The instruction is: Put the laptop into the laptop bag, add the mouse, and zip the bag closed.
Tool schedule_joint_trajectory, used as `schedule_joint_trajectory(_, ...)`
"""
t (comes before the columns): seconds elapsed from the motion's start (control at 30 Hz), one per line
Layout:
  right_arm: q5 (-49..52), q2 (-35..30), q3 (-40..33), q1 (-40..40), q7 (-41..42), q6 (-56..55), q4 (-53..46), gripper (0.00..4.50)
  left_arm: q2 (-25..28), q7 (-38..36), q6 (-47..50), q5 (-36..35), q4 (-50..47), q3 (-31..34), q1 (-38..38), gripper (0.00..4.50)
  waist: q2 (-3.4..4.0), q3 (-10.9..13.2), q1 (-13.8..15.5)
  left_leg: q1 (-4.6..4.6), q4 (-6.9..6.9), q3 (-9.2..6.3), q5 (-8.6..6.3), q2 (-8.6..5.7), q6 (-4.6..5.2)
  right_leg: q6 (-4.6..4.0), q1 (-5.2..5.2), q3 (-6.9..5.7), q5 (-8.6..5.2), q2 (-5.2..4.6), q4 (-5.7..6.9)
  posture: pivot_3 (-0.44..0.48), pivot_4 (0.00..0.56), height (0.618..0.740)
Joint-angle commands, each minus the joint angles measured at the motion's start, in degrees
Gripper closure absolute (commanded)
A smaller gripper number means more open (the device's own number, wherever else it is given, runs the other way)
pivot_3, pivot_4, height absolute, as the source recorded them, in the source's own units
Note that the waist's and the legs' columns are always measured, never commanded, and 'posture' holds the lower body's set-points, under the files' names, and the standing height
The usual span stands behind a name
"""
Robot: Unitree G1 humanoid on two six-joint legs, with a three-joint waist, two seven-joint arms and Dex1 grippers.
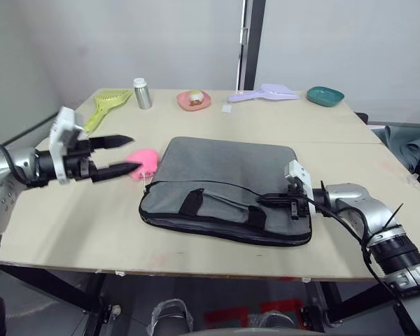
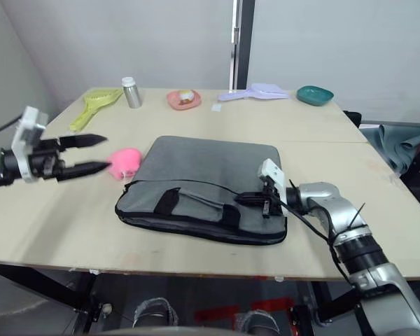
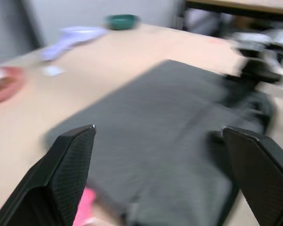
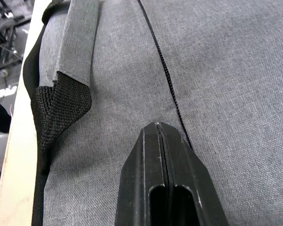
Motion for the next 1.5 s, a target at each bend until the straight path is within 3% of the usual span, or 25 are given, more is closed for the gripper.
schedule_joint_trajectory(0.03, -3.65, -0.35, 2.94, 0.85, 0.6, 1.56, 2.42, 4.49, -1.54, 4.39, 1.76, 4.37, 8.68, -2.65, -4.77, 0.0, 0.02, -0.16, -0.04, 0.0, 0.0, 0.01, 0.0, -0.01, 0.0, 0.0, 0.0, 0.02, 0.0, 0.0, 0.0, 0.0, 0.15, 0.74)
schedule_joint_trajectory(0.23, -4.38, -0.86, 4.02, -0.05, 1.47, 3.36, 1.3, 4.49, -8.25, 14.93, 2.81, 15.0, 29.19, -9.03, -17.54, 0.0, -0.06, -0.35, -0.02, -0.04, 0.0, -0.07, 0.0, -0.01, 0.0, -0.01, 0.01, -0.04, 0.01, 0.0, 0.0, 0.0, 0.15, 0.74)
schedule_joint_trajectory(0.53, -4.52, -1.27, 3.08, 0.49, 0.95, 4.17, -0.73, 4.49, -14.5, 15.86, -4.18, 23.6, 50.05, -12.47, -27.86, 0.0, -0.16, -0.4, -0.06, -0.16, -0.36, -0.04, 0.0, -0.01, -0.02, -0.04, 0.02, -0.16, 0.02, 0.01, -0.54, 0.0, 0.15, 0.74)
schedule_joint_trajectory(0.77, -4.13, -1.56, 2.12, 2.32, -0.54, 5.49, -3.99, 4.49, -17.03, 13.89, -6.13, 27.43, 55.71, -13.5, -28.92, 0.0, -0.17, -0.39, 0.04, -0.14, -0.61, -0.02, 0.0, -0.02, -0.05, -0.04, 0.02, -0.21, 0.02, 0.01, -0.74, 0.0, 0.15, 0.74)
schedule_joint_trajectory(0.87, -4.24, -1.84, 2.07, 3.3, -1.38, 6.18, -5.56, 4.5, -17.83, 12.06, -5.41, 26.79, 55.6, -12.35, -29.23, 0.82, -0.17, -0.39, 0.1, -0.12, -0.67, -0.01, 0.0, -0.02, -0.07, -0.04, 0.02, -0.21, 0.02, 0.01, -0.78, 0.0, 0.15, 0.74)
schedule_joint_trajectory(1.03, -6.25, -2.66, 3.93, 4.58, -2.59, 6.89, -4.89, 4.5, -17.06, 10.0, -3.35, 26.51, 52.51, -11.85, -27.93, 2.57, -0.17, -0.39, 0.11, -0.11, -0.74, 0.01, -0.01, -0.02, -0.08, -0.04, 0.03, -0.2, 0.02, 0.0, -0.87, 0.0, 0.15, 0.74)
schedule_joint_trajectory(1.2, -8.22, -2.63, 5.58, 4.42, -3.34, 6.92, -2.84, 4.5, -14.76, 7.12, 3.3, 22.64, 41.09, -8.92, -22.49, 4.4, -0.17, -0.4, -0.03, -0.05, -0.86, 0.04, -0.02, -0.02, -0.1, -0.04, 0.09, -0.2, 0.02, 0.0, -1.0, 0.0, 0.15, 0.74)
schedule_joint_trajectory(1.5, -9.0, -2.87, 6.82, 1.89, -2.93, 6.82, -0.95, 4.5, -8.29, 10.15, 15.67, 15.54, 14.06, -0.39, -5.8, 4.46, -0.14, -0.38, -0.45, -0.02, -0.99, 0.05, -0.03, 0.0, -0.12, -0.02, 0.06, -0.2, 0.0, 0.02, -1.06, 0.0, 0.15, 0.74)
